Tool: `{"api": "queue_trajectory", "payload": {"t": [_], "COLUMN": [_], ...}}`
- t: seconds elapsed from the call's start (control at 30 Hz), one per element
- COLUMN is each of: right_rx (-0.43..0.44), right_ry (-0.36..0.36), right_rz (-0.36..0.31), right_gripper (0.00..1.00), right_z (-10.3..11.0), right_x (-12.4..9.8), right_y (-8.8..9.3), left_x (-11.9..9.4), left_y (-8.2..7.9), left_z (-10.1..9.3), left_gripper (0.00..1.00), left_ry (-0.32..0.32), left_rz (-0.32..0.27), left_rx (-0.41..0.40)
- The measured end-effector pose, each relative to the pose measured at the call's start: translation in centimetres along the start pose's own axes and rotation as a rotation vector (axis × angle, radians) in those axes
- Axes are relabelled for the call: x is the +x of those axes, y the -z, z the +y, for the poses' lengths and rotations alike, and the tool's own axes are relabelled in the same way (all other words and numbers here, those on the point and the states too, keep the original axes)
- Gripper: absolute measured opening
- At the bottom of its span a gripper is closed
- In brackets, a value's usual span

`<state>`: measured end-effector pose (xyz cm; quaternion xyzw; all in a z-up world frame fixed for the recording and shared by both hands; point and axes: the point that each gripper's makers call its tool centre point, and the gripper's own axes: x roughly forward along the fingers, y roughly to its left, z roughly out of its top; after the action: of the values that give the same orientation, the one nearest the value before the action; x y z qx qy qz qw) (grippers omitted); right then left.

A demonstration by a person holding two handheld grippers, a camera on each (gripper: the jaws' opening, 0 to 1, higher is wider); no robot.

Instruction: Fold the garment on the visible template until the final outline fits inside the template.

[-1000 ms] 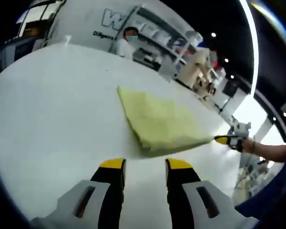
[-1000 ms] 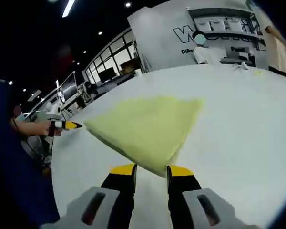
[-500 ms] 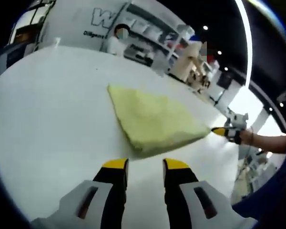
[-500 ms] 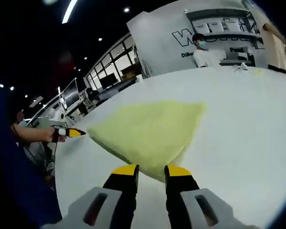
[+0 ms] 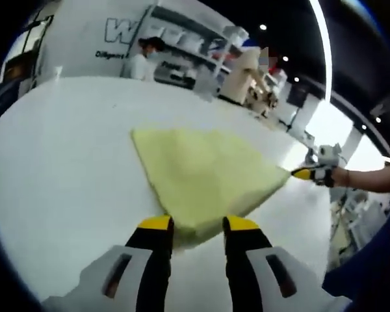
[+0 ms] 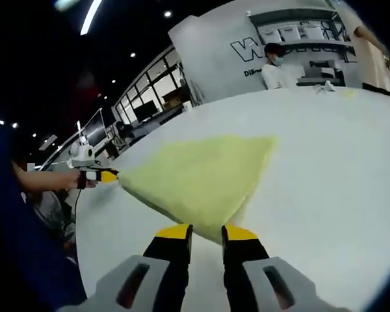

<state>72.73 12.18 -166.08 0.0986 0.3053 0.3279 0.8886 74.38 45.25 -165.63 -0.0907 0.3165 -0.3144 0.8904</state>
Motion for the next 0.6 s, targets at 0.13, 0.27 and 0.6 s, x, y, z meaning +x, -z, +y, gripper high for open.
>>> {"api": "queue_trajectory", "payload": {"t": [0.13, 0.27, 0.6], "right_rx": [0.016, 0.03, 0.105], "right_ry": [0.018, 0.023, 0.02], "right_rz": [0.004, -0.003, -0.04], "right_gripper": [0.0, 0.0, 0.0], "right_z": [-0.5, -0.8, 0.1], "right_x": [-0.1, -0.1, -1.7], "right_y": [0.1, 0.0, 0.6], "left_x": [-0.1, -0.3, -2.7], "left_y": [-0.1, -0.2, 0.8], "left_z": [-0.4, -0.3, -0.9], "left_gripper": [0.07, 0.01, 0.0], "left_ry": [0.002, -0.005, -0.009], "left_rz": [-0.006, -0.009, -0.033], "left_rx": [0.008, 0.016, -0.076]}}
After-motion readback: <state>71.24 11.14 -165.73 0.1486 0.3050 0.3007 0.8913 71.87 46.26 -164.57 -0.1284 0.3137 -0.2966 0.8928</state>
